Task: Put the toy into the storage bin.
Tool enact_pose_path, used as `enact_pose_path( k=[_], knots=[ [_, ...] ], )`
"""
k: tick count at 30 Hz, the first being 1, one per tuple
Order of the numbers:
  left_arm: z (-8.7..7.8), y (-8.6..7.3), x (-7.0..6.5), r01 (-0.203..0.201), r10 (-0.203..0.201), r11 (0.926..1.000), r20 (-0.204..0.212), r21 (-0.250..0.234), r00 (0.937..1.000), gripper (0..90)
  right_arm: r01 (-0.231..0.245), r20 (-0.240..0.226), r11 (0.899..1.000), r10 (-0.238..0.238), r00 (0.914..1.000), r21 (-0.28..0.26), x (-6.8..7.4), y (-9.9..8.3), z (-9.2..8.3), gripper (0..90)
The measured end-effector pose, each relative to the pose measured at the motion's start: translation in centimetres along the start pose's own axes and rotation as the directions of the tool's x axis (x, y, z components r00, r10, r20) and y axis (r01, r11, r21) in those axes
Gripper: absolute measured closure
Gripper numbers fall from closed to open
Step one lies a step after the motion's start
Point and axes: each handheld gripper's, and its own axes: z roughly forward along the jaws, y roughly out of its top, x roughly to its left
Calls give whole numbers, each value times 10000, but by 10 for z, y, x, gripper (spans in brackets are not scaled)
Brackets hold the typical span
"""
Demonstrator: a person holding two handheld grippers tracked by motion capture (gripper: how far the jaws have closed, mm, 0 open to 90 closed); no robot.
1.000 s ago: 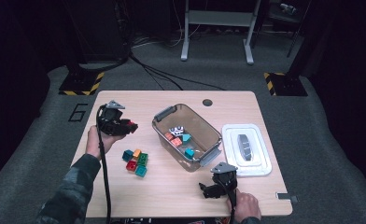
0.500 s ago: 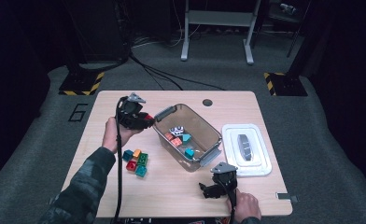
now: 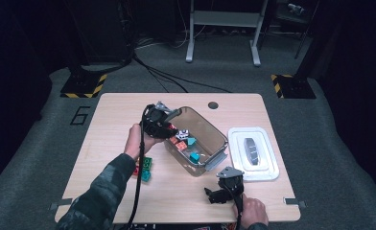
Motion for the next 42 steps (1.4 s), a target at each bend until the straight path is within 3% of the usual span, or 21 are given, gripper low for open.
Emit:
enact_pose_path(
  k=[11,18,22,28,37,42],
  knots=[
    [29,-3,-16,-311,246,9941,636,1040,9977,590,74,43,10000,-74,10000,27,0,0,0,0],
    [32,-7,-17,-331,222,9906,825,1329,9963,581,83,32,10000,-83,10000,29,0,0,0,0],
    [23,-8,-14,-339,216,9901,904,1361,9957,429,98,34,9999,-98,9999,22,-1,0,0,0],
    [-3,-15,-9,-202,147,9966,677,800,9976,251,104,24,9999,-104,9999,32,-1,0,0,0],
    [-41,-40,9,41,-35,9997,-231,260,9997,161,77,71,10000,-77,9999,-1,0,0,0,0],
    [-47,-60,26,438,-428,9988,-511,195,9978,148,70,73,10000,-70,9999,0,0,0,0,0]
  ],
)
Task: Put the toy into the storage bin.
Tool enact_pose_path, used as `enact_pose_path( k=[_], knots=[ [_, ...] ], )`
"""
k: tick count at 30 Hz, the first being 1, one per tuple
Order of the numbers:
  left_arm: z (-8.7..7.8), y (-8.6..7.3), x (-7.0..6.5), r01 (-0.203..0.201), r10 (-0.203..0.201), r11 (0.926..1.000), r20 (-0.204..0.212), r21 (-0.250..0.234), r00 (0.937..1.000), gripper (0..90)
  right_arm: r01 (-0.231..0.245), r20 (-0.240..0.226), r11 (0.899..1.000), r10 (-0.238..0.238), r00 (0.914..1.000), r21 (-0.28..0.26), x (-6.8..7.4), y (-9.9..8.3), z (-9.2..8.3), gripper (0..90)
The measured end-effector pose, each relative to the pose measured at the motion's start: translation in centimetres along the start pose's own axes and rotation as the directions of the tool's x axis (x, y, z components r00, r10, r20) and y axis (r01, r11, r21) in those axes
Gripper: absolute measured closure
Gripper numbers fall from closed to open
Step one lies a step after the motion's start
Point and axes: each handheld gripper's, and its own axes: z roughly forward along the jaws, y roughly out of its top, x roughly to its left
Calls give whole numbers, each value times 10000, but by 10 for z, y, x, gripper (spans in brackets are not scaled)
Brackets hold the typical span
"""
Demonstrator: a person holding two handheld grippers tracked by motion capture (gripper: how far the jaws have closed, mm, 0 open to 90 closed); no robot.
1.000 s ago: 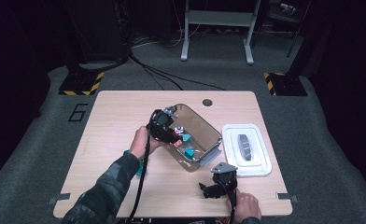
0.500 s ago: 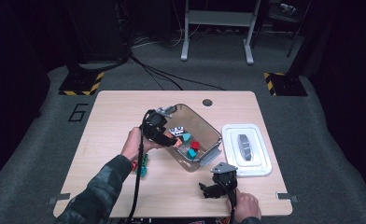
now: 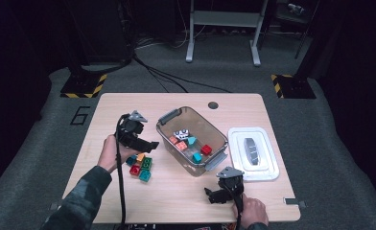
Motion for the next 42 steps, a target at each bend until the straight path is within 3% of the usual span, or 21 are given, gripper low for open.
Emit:
enact_pose_path(
  k=[7,10,11,16,23,31,32,36,38,42],
  knots=[
    [6,-35,28,623,-613,9979,-549,166,9966,141,5,-7,10000,-5,10000,5,0,0,0,0],
    [13,-49,39,1119,-1110,9937,-647,107,9917,136,6,-12,10000,-6,10000,11,0,0,0,0],
    [16,-54,42,1434,-1426,9896,-689,79,9874,135,6,-12,10000,-6,10000,10,0,0,0,0],
    [29,-73,54,1837,-1816,9827,-756,222,9805,139,-15,-18,10000,15,10000,22,0,0,0,0],
    [52,-92,60,2055,-2003,9767,-821,613,9763,169,-51,-20,10000,51,10000,35,0,0,0,0],
    [64,-106,66,2256,-2183,9704,-865,864,9720,312,-48,-24,10000,48,10000,36,0,0,0,0],
    [65,-108,67,2152,-2075,9727,-891,871,9742,340,-86,-17,10000,86,10000,25,0,0,0,0],
    [72,-114,71,2526,-2488,9634,-514,903,9672,468,-119,-16,9999,119,9999,16,1,0,0,0],
    [73,-115,72,2494,-2452,9648,-572,835,9678,566,-96,-15,10000,96,10000,8,0,0,0,0],
    [70,-114,71,2352,-2314,9686,-547,802,9713,591,-119,-15,9999,119,9999,17,1,0,0,0]
  ],
)
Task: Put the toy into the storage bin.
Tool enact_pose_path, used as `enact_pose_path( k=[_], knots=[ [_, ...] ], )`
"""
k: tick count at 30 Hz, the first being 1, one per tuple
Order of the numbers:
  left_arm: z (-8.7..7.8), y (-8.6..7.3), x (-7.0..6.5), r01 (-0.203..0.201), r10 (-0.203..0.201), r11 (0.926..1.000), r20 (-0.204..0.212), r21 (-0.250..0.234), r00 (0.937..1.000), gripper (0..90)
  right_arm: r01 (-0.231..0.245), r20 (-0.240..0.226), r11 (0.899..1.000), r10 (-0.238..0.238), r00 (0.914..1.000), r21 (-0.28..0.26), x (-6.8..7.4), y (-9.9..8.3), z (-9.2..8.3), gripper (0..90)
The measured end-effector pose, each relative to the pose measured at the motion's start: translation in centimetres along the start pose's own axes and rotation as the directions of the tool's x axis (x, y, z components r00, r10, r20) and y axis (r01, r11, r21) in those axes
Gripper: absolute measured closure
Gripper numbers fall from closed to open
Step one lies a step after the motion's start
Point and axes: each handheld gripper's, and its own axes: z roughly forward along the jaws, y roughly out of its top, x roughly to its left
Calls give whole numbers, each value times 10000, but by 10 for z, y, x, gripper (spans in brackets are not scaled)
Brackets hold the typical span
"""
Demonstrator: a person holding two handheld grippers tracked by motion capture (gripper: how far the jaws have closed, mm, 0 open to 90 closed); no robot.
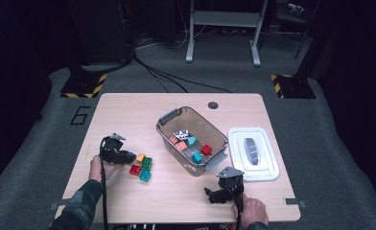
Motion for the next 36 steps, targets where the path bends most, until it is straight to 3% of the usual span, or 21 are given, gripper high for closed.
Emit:
enact_pose_path(
  k=[14,21,30,36],
  knots=[
    [-18,5,-1,-119,119,9997,-43,-203,9999,593,1,-1,10000,-1,10000,-1,0,0,0,0],
    [-31,15,-3,-281,284,9989,60,-384,9996,593,4,1,10000,-4,10000,-1,0,0,0,0],
    [-45,29,-9,-206,220,9963,154,-840,9996,593,0,0,10000,0,10000,-1,0,0,0,0],
    [-54,38,-15,-417,434,9954,175,-865,9989,593,3,-1,10000,-3,10000,-1,0,0,0,0]
  ],
)
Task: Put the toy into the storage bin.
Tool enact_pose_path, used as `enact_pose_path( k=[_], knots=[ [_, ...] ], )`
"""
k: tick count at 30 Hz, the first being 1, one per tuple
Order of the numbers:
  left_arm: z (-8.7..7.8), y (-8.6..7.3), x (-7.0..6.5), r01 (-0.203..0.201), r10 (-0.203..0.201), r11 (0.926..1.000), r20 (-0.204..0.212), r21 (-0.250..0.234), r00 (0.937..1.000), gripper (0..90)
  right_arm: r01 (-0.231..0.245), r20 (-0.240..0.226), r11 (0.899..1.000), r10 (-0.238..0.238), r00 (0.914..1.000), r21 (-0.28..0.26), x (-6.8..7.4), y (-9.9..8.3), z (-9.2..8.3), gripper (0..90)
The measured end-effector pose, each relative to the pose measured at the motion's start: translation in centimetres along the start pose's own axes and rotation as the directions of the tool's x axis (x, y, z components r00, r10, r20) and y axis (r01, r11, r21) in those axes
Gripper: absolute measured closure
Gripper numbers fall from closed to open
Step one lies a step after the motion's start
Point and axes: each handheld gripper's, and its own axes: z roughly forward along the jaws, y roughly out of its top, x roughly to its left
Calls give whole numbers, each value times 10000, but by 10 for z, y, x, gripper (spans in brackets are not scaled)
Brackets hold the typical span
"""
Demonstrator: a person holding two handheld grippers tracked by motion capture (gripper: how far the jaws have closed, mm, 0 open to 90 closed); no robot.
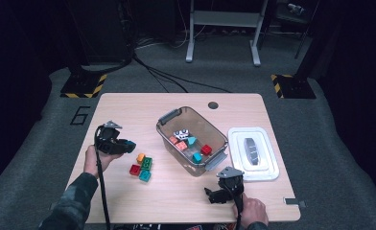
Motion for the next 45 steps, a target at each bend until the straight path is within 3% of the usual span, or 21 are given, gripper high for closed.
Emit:
enact_pose_path(
  k=[1,3,11,14,20,27,36,42,45],
  knots=[
    [-2,3,-1,-194,194,9998,-61,-10,9998,593,-2,1,10000,2,10000,0,0,0,0,0],
    [-4,6,-3,-137,137,9998,47,-112,9999,593,-1,0,10000,1,10000,-1,0,0,0,0],
    [-16,29,-13,-535,539,9980,118,-344,9985,593,1,0,10000,-1,10000,1,0,0,0,0],
    [-22,39,-18,-888,893,9955,134,-318,9959,593,3,2,10000,-3,10000,0,0,0,0,0],
    [-31,61,-30,-1177,1189,9912,157,-609,9928,593,-4,2,10000,4,10000,-3,0,0,0,0],
    [-36,83,-45,-1693,1714,9828,236,-741,9849,593,-4,2,10000,4,10000,0,0,0,0,0],
    [-32,106,-67,-2090,2132,9734,365,-938,9763,592,21,-2,10000,-21,10000,-7,0,0,0,0],
    [-20,119,-83,-2402,2456,9668,562,-874,9678,592,99,-6,10000,-99,10000,6,-1,0,0,0],
    [-12,122,-89,-2432,2487,9668,711,-781,9660,592,119,3,9999,-119,9999,-6,-1,0,0,0]
  ],
)
